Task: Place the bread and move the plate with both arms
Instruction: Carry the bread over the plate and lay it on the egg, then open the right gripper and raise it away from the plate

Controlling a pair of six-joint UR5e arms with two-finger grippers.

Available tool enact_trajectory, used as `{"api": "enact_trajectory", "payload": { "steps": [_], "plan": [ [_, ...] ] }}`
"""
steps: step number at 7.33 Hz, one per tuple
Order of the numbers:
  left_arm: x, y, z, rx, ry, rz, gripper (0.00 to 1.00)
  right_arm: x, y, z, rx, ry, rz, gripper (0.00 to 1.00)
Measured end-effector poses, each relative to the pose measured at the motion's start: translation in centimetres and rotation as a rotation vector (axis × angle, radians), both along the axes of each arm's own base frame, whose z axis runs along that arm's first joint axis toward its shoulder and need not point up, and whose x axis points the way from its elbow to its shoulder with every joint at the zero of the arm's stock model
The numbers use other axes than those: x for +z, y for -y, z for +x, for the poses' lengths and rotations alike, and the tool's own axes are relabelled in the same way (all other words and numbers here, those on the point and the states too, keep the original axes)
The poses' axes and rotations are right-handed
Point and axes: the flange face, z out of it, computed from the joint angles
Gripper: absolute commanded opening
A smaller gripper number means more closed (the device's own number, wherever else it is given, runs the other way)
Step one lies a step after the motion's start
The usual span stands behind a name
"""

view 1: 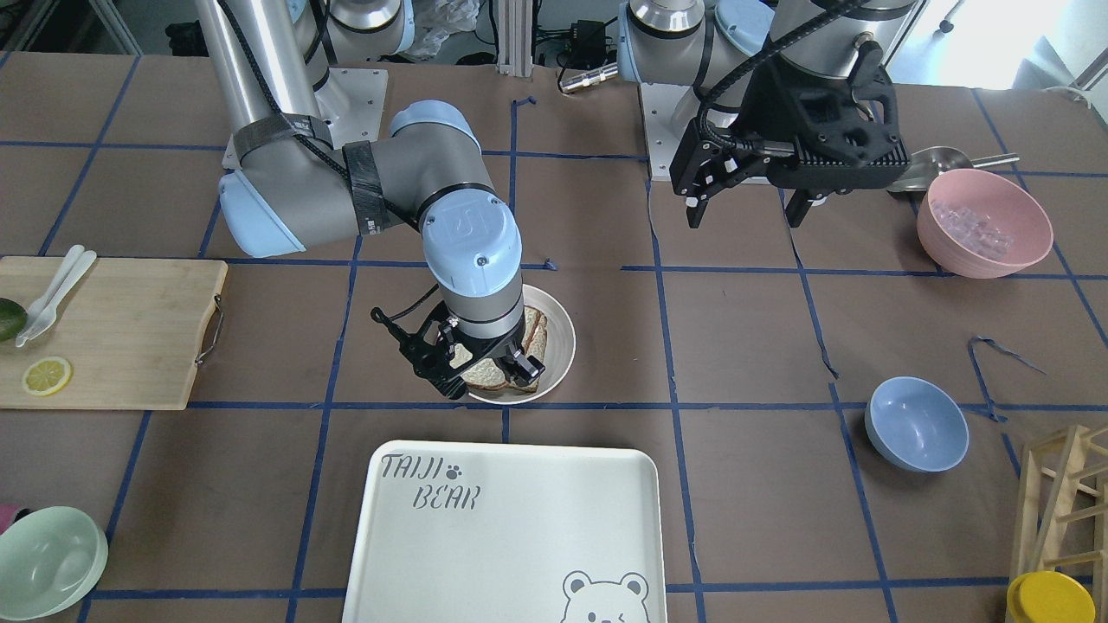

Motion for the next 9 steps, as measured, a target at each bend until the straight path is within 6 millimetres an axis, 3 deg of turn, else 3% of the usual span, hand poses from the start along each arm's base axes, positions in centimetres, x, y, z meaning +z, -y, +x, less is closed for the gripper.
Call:
{"api": "enact_trajectory", "payload": {
  "steps": [3,5,7,9],
  "plan": [
    [0.0,0.0,0.0,0.0,0.0,0.0,1.0,5.7,-0.5,-3.0,0.189,-0.047,-0.091,1.0],
    [0.0,0.0,0.0,0.0,0.0,0.0,1.0,8.8,-0.9,-5.9,0.416,-0.036,-0.098,1.0],
    [0.0,0.0,0.0,0.0,0.0,0.001,1.0,11.4,-1.2,-10.6,0.657,-0.021,-0.057,1.0],
    [-0.6,-0.1,-0.1,-0.001,0.001,0.013,1.0,14.0,-1.3,-17.3,0.865,0.002,-0.019,1.0]
  ]
}}
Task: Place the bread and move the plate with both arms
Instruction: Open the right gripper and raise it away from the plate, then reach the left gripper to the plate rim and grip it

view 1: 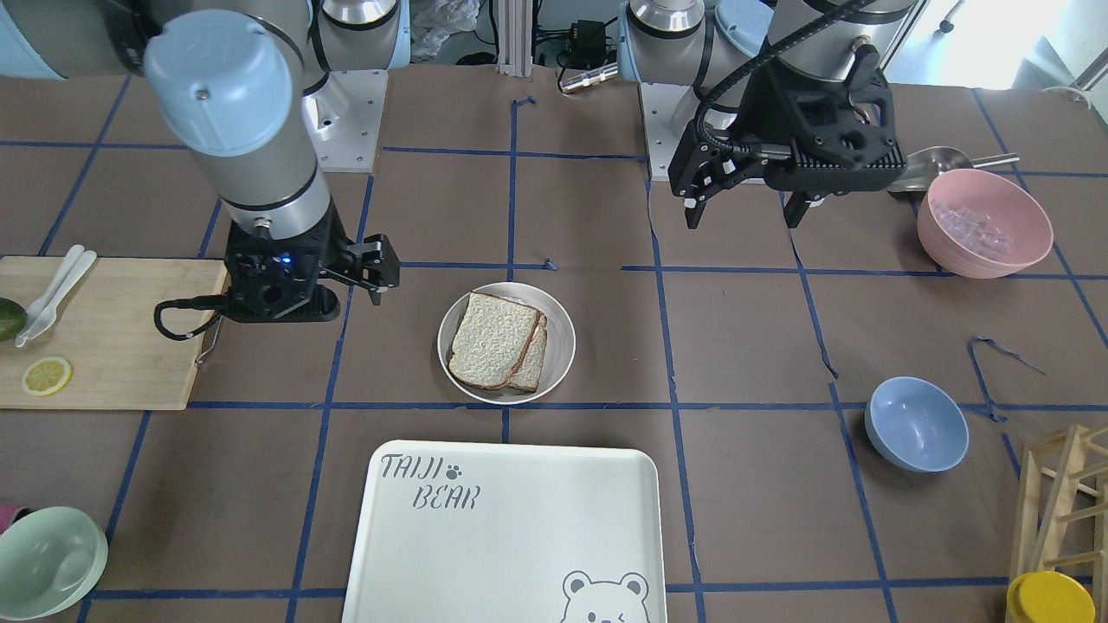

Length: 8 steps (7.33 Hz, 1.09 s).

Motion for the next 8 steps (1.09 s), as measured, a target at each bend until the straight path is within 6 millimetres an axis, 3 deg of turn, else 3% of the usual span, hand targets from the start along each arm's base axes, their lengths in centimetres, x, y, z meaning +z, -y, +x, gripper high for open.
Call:
{"api": "enact_trajectory", "payload": {
  "steps": [2,3,5,6,8],
  "plan": [
    [-3.8,-0.1,-0.7,0.03,0.002,0.064,1.0,2.6,-0.3,-5.2,0.062,0.017,-0.016,1.0],
    [-6.8,0.3,-1.2,0.067,-0.008,0.092,1.0,3.7,-0.8,-6.2,0.059,0.02,-0.03,1.0],
    [-15.5,0.4,-3.8,0.164,-0.084,0.089,1.0,5.3,-1.7,-6.7,0.057,0.013,-0.056,1.0],
    [-20.0,-0.6,-4.9,0.21,-0.105,0.079,1.0,5.5,-1.9,-6.9,0.06,0.008,-0.06,1.0],
    [-26.4,-2.8,-6.7,0.229,-0.116,0.112,0.96,5.6,-1.9,-7.0,0.064,0.006,-0.062,1.0]
  ]
}}
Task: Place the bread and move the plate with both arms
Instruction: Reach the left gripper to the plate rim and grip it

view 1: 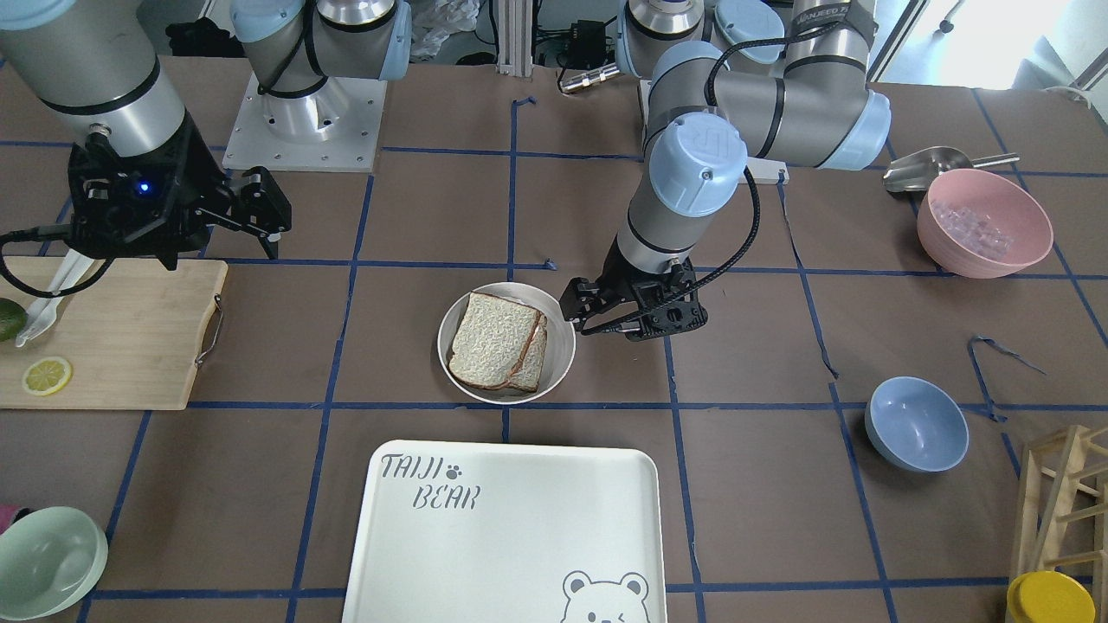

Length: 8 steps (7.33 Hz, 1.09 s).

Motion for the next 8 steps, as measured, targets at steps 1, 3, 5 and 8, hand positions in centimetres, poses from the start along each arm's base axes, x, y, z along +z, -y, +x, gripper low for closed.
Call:
{"api": "enact_trajectory", "payload": {
  "steps": [1,3,5,8],
  "plan": [
    [-2.0,-0.5,-0.8,0.003,-0.024,0.036,0.87,0.0,0.0,0.0,0.001,0.0,-0.001,1.0],
    [-5.2,-0.8,-1.7,0.009,-0.057,0.108,0.79,0.1,0.0,0.0,0.0,0.002,-0.007,1.0],
    [-7.2,-0.9,-2.0,0.006,-0.057,0.143,0.78,0.2,0.1,0.0,0.0,0.003,-0.011,1.0],
    [-8.8,-0.8,-2.2,0.003,-0.055,0.16,0.23,0.1,0.1,0.0,0.0,0.002,-0.01,1.0]
  ]
}}
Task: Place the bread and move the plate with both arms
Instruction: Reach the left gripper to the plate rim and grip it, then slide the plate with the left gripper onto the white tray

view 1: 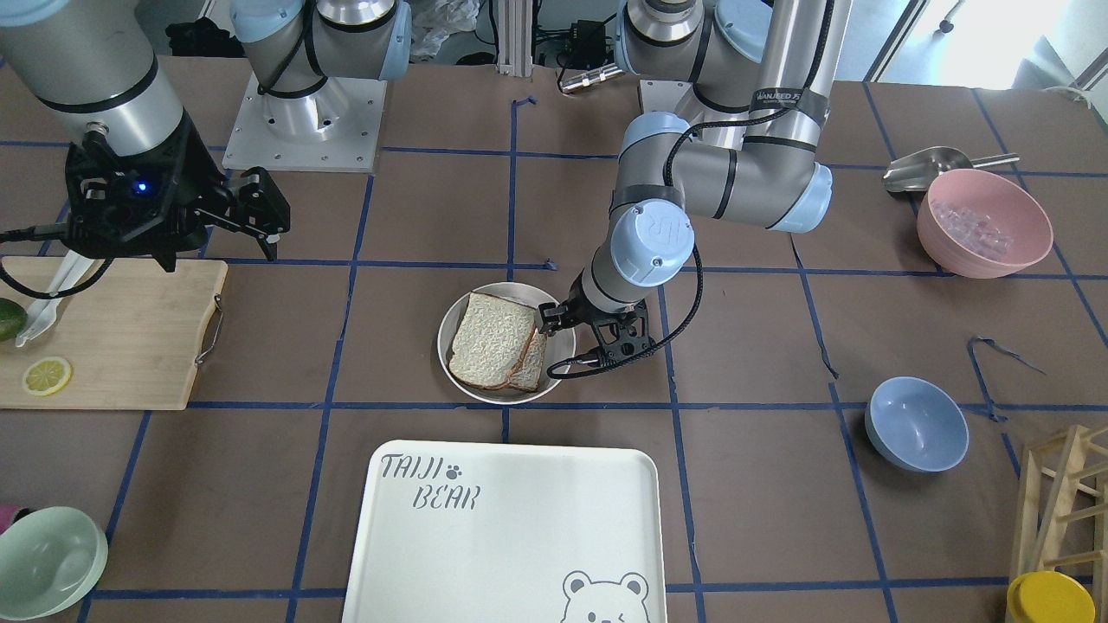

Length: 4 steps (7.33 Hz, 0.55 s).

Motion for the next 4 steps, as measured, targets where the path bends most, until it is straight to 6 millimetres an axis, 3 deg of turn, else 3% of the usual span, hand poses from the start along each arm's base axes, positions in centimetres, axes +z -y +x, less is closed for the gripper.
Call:
{"api": "enact_trajectory", "payload": {
  "steps": [1,4],
  "plan": [
    [-0.28,0.04,-0.01,-0.001,-0.001,0.003,0.01,0.03,-0.01,0.0,0.0,0.0,-0.001,1.0],
    [-0.38,0.09,-0.11,0.001,-0.025,0.007,0.0,0.11,-0.17,0.09,-0.002,-0.003,0.002,1.0]
  ]
}}
